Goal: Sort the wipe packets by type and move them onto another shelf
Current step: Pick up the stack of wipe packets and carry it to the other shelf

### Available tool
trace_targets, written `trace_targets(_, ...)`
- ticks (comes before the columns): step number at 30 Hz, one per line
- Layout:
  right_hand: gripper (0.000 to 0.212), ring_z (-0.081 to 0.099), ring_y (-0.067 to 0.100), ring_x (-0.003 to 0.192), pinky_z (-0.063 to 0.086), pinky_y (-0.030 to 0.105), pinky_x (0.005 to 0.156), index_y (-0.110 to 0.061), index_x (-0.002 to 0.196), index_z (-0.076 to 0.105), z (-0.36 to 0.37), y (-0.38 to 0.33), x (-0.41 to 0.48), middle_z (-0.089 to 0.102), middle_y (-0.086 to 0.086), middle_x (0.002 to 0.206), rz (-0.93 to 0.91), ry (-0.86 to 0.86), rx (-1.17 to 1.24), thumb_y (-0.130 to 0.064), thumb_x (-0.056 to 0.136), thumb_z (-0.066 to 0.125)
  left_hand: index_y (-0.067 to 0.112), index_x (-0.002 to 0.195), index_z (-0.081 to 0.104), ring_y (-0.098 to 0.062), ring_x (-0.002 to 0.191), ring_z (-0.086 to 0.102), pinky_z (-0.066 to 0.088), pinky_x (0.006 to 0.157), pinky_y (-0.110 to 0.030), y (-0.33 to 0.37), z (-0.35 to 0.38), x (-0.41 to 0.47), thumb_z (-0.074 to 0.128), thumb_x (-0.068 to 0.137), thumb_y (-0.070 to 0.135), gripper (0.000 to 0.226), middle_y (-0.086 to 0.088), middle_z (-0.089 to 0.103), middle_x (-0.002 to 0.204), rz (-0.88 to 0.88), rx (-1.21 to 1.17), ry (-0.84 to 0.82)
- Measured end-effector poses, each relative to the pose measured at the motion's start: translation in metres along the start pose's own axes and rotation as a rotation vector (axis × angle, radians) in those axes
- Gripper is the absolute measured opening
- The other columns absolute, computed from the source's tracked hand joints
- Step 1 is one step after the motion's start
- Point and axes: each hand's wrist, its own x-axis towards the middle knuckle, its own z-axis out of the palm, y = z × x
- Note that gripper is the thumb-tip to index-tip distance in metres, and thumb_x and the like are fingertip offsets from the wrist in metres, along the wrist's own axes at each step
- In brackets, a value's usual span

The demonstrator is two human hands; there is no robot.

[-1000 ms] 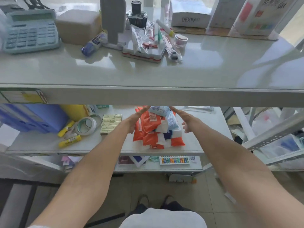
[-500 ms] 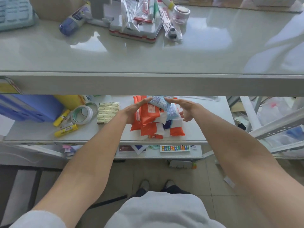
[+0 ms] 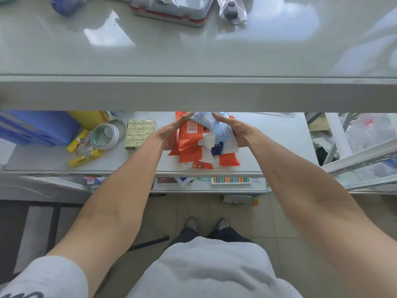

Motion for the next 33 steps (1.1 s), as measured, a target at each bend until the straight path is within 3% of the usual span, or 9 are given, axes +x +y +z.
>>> trace_targets(3, 0.084, 0.073, 0.034, 0.104, 0.056, 0.049, 0.098, -0.024, 0.135, 0.057, -0.001, 0.001, 0.003, 0.075, 0.017, 0.112, -0.021, 0.004, -0.003, -0.072, 0.069, 0.076, 0.017, 0.141, 0.06, -0.028, 0.101, 0.072, 0.048, 0.11, -0.046, 0.002, -0.002, 0.003, 0.079, 0.079, 0.06, 0.078, -0.014, 0.071, 0.127, -0.024, -0.006, -0.024)
trace_targets(8, 0.053, 0.076, 0.029, 0.089, 0.058, 0.043, 0.087, -0.026, 0.117, 0.068, -0.001, 0.01, -0.008, 0.078, 0.013, 0.1, -0.062, -0.02, 0.056, -0.067, 0.083, 0.066, 0.018, 0.141, 0.061, -0.028, 0.106, 0.07, 0.047, 0.111, -0.046, 0.003, 0.001, 0.006, 0.078, 0.08, 0.06, 0.076, -0.014, 0.068, 0.132, -0.023, 0.036, -0.083)
trace_targets(12, 0.067, 0.075, 0.027, 0.092, 0.059, 0.041, 0.085, -0.025, 0.125, 0.066, -0.002, 0.025, -0.015, 0.074, 0.014, 0.108, -0.113, -0.034, 0.141, -0.069, 0.076, 0.069, 0.019, 0.14, 0.061, -0.027, 0.111, 0.068, 0.045, 0.113, -0.046, 0.009, 0.011, 0.005, 0.079, 0.075, 0.063, 0.08, -0.013, 0.068, 0.133, -0.011, 0.123, -0.134)
trace_targets(17, 0.06, 0.075, 0.027, 0.095, 0.062, 0.038, 0.078, -0.023, 0.132, 0.063, -0.011, 0.041, -0.034, 0.075, 0.013, 0.111, -0.136, 0.007, 0.203, -0.065, 0.09, 0.058, 0.021, 0.138, 0.062, -0.027, 0.106, 0.071, 0.051, 0.105, -0.045, 0.002, 0.032, 0.004, 0.071, 0.083, 0.064, 0.07, -0.013, 0.071, 0.128, -0.023, 0.193, -0.19)
trace_targets(22, 0.07, 0.072, 0.032, 0.105, 0.06, 0.043, 0.088, -0.02, 0.138, 0.062, -0.028, 0.075, -0.066, 0.069, 0.018, 0.128, -0.207, 0.068, 0.349, -0.065, 0.085, 0.067, 0.02, 0.141, 0.06, -0.028, 0.104, 0.071, 0.048, 0.109, -0.048, 0.0, 0.068, 0.012, 0.078, 0.073, 0.066, 0.084, -0.014, 0.068, 0.132, -0.051, 0.302, -0.302)
trace_targets(25, 0.073, 0.068, 0.035, 0.113, 0.054, 0.049, 0.098, -0.02, 0.143, 0.059, -0.038, 0.105, -0.092, 0.064, 0.021, 0.136, -0.262, 0.129, 0.435, -0.064, 0.085, 0.067, 0.023, 0.141, 0.057, -0.034, 0.118, 0.067, 0.048, 0.109, -0.052, -0.005, 0.103, 0.016, 0.085, 0.06, 0.07, 0.098, -0.015, 0.067, 0.135, -0.057, 0.413, -0.403)
trace_targets(28, 0.07, 0.071, 0.032, 0.109, 0.051, 0.049, 0.101, -0.02, 0.138, 0.062, -0.052, 0.138, -0.127, 0.069, 0.018, 0.129, -0.315, 0.221, 0.54, -0.062, 0.082, 0.07, 0.025, 0.14, 0.056, -0.032, 0.113, 0.069, 0.053, 0.102, -0.051, -0.016, 0.149, 0.015, 0.086, 0.055, 0.071, 0.101, -0.013, 0.07, 0.129, -0.07, 0.511, -0.499)
trace_targets(30, 0.063, 0.071, 0.032, 0.107, 0.051, 0.049, 0.102, -0.02, 0.131, 0.066, -0.058, 0.163, -0.153, 0.07, 0.017, 0.125, -0.351, 0.27, 0.617, -0.061, 0.083, 0.07, 0.025, 0.141, 0.055, -0.031, 0.113, 0.07, 0.056, 0.096, -0.048, -0.025, 0.182, 0.012, 0.081, 0.062, 0.07, 0.094, -0.013, 0.07, 0.129, -0.09, 0.582, -0.565)
trace_targets(33, 0.053, 0.073, 0.03, 0.101, 0.056, 0.046, 0.094, -0.018, 0.126, 0.068, -0.064, 0.2, -0.19, 0.073, 0.015, 0.118, -0.416, 0.363, 0.719, -0.056, 0.088, 0.067, 0.025, 0.139, 0.057, -0.03, 0.11, 0.071, 0.061, 0.085, -0.044, -0.04, 0.229, 0.009, 0.082, 0.061, 0.07, 0.093, -0.012, 0.071, 0.126, -0.13, 0.669, -0.666)
